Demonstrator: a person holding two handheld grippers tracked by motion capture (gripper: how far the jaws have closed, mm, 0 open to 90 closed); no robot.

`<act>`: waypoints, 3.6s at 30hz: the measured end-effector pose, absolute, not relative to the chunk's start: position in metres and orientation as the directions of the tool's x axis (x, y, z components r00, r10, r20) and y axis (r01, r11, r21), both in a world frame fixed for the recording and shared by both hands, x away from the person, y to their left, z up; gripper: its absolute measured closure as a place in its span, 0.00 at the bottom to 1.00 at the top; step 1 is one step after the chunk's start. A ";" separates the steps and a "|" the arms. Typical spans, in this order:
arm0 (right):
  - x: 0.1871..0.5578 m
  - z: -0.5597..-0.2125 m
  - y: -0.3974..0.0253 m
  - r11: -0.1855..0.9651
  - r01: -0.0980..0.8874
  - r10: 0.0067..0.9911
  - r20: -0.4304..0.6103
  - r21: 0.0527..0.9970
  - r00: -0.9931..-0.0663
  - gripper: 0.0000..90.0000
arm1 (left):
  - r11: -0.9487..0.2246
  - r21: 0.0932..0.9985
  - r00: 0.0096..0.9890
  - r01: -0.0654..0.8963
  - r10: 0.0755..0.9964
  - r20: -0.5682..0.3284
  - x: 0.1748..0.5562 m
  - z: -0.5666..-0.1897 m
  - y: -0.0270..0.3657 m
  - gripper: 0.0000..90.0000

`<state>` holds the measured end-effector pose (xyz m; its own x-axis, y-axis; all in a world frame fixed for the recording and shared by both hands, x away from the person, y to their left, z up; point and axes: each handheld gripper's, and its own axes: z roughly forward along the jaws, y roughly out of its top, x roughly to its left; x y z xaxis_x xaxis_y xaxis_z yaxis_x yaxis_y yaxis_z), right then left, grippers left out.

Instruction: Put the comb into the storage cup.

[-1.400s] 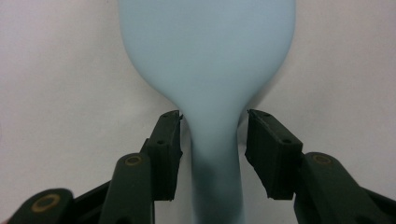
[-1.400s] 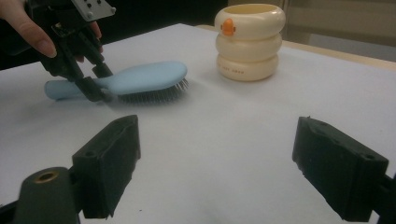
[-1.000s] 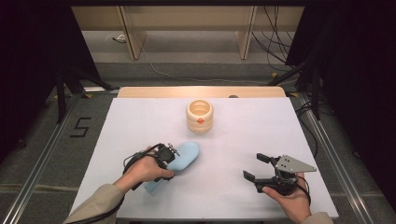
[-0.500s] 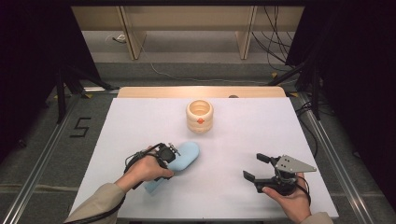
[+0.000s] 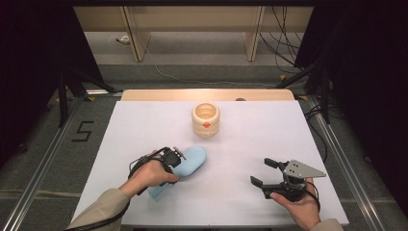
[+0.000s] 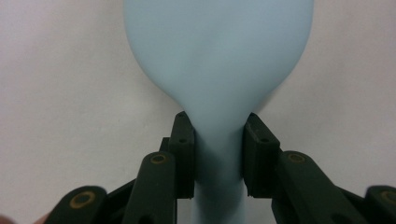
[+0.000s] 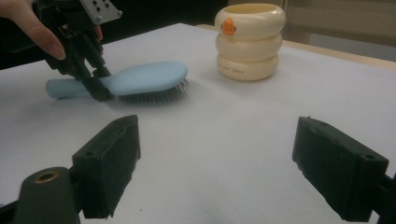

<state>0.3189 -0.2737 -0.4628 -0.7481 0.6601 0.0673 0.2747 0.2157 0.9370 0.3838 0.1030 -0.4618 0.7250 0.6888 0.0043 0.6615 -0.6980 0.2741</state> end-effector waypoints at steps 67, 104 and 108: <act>0.319 -0.463 -0.274 0.219 0.276 0.659 0.067 0.936 -0.749 0.18 | -0.496 0.609 0.643 0.619 0.765 -0.031 0.368 -0.448 0.121 0.77; 0.317 -0.463 -0.268 0.220 0.277 0.653 0.070 0.935 -0.754 0.18 | -0.374 0.708 0.602 0.600 0.793 -0.091 0.365 -0.443 0.114 0.77; 0.317 -0.463 -0.266 0.222 0.275 0.649 0.069 0.935 -0.757 0.18 | -0.369 0.712 0.601 0.598 0.794 -0.092 0.364 -0.442 0.114 0.77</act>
<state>0.3173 -0.2656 -0.4628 -0.7573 0.6494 0.0688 0.2753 0.2219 0.9354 0.3643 0.1140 -0.4419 0.6005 0.7943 -0.0922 0.5976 -0.3691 0.7118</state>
